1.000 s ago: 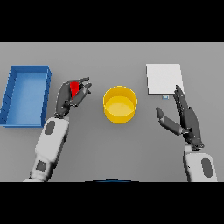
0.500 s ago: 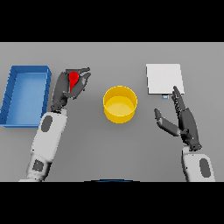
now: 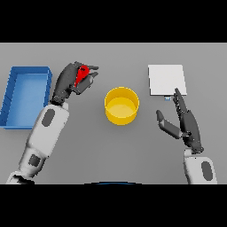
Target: Pick up the red beaker and tilt it to pour out 1 green nut into yellow bowl. Pick up the yellow bowl and place it on the metallic measuring scale.
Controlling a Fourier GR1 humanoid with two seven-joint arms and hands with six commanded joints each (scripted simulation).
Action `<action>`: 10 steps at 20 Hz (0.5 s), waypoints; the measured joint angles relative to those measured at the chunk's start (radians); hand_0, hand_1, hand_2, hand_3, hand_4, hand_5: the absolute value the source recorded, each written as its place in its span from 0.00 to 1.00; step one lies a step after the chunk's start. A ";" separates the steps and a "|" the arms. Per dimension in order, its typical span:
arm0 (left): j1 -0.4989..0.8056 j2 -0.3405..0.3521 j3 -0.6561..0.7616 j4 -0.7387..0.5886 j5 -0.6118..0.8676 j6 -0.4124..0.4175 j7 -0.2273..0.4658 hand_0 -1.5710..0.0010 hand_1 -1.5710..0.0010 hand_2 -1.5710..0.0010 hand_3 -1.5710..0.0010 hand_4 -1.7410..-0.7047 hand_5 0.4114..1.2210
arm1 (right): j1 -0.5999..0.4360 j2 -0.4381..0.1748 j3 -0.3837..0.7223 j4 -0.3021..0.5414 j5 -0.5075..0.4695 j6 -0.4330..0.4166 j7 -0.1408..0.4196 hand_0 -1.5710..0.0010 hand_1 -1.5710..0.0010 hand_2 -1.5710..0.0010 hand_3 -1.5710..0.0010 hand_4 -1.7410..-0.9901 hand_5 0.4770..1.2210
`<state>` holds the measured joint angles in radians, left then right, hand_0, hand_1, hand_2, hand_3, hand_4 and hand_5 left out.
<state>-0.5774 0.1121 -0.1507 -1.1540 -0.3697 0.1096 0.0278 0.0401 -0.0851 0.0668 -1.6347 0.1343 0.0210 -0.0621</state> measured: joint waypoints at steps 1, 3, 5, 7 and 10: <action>-0.028 0.021 -0.030 0.013 -0.035 -0.012 0.030 0.00 0.00 0.00 0.00 0.05 0.88 | -0.010 0.000 -0.007 0.003 -0.012 0.004 0.006 1.00 1.00 1.00 1.00 0.62 0.28; -0.074 0.062 -0.102 0.029 -0.110 -0.035 0.054 0.00 0.00 0.00 0.00 0.03 0.89 | -0.008 -0.007 -0.013 -0.001 -0.016 0.005 0.006 1.00 1.00 1.00 1.00 0.62 0.28; -0.118 0.100 -0.173 0.036 -0.181 -0.067 0.081 0.00 0.00 0.00 0.00 0.02 0.91 | 0.007 -0.003 -0.001 -0.019 -0.001 -0.001 0.005 1.00 1.00 1.00 1.00 0.61 0.29; -0.157 0.129 -0.247 0.058 -0.246 -0.113 0.110 0.00 0.00 0.00 0.00 0.01 0.94 | 0.000 0.003 0.004 -0.010 0.008 -0.006 0.009 1.00 1.00 1.00 1.00 0.60 0.29; -0.233 0.162 -0.338 0.106 -0.309 -0.203 0.109 0.00 0.00 0.00 0.00 0.01 0.97 | -0.004 -0.003 0.007 -0.014 0.021 -0.010 0.023 1.00 1.00 1.00 1.00 0.60 0.29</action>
<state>-0.8101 0.2739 -0.4883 -1.0475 -0.6787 -0.0932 0.1365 0.0362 -0.0884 0.0737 -1.6491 0.1553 0.0112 -0.0394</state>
